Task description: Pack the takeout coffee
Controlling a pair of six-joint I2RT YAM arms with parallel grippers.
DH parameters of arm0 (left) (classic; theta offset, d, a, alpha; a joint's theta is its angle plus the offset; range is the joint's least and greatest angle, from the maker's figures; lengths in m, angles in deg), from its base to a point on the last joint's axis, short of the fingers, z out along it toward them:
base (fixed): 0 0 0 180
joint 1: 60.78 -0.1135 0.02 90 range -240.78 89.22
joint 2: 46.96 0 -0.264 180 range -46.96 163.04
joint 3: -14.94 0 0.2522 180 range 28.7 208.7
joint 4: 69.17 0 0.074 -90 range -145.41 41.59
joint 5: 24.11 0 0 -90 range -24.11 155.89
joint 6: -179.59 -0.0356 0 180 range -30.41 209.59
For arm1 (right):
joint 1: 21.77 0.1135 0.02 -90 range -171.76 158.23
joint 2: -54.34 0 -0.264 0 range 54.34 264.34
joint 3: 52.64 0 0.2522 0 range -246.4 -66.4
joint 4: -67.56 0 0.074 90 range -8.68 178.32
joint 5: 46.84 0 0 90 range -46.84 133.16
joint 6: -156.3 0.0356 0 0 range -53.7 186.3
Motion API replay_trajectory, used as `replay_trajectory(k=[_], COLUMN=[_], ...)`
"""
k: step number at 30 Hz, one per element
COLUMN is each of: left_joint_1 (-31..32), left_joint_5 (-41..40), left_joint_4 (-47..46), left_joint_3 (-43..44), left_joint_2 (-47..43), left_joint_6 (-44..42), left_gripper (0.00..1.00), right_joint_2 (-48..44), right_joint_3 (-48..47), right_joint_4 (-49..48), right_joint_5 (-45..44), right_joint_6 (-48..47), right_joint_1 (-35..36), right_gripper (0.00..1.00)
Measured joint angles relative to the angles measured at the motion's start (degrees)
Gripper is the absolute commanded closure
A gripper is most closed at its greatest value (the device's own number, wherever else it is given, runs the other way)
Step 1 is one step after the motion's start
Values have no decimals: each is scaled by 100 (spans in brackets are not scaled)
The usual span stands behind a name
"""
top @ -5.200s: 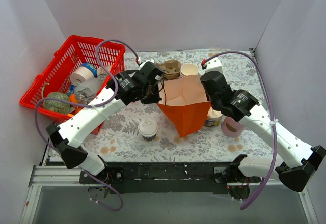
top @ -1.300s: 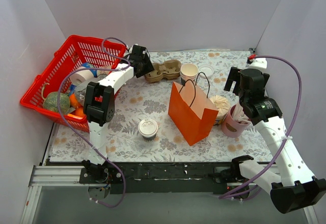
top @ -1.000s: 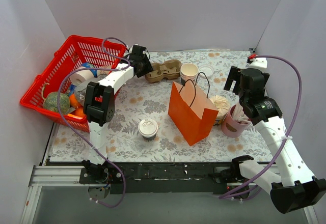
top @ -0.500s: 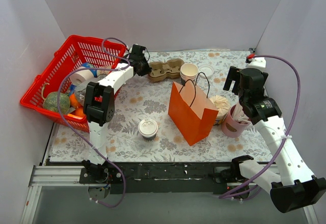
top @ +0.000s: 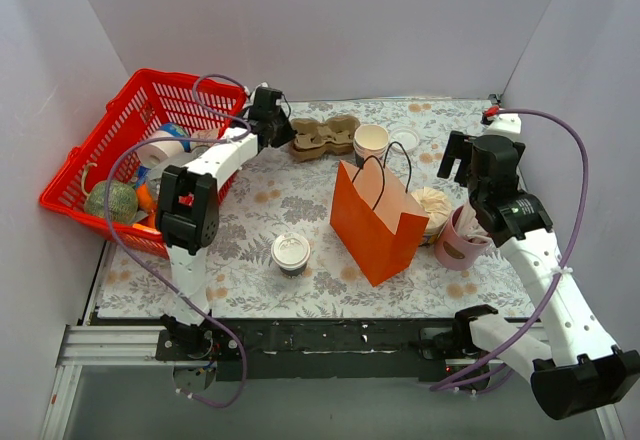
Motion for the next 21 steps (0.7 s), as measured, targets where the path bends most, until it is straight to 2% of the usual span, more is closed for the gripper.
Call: replay_trajectory(k=[5, 12, 21], left_joint_1=[-2, -13, -24], left_joint_5=[0, 50, 275], left_joint_4=[-273, -581, -831], left_joint_3=[-461, -514, -501], left_joint_2=[-719, -1606, -1967], left_joint_6=[-44, -199, -341], left_gripper=[100, 100, 100], right_joint_2=[-212, -542, -656], right_joint_3=[70, 190, 192], right_joint_4=[-192, -586, -1069], right_joint_5=[157, 549, 1163], right_joint_6=[-72, -166, -313], right_joint_1=[0, 0, 0], right_gripper=[5, 6, 7])
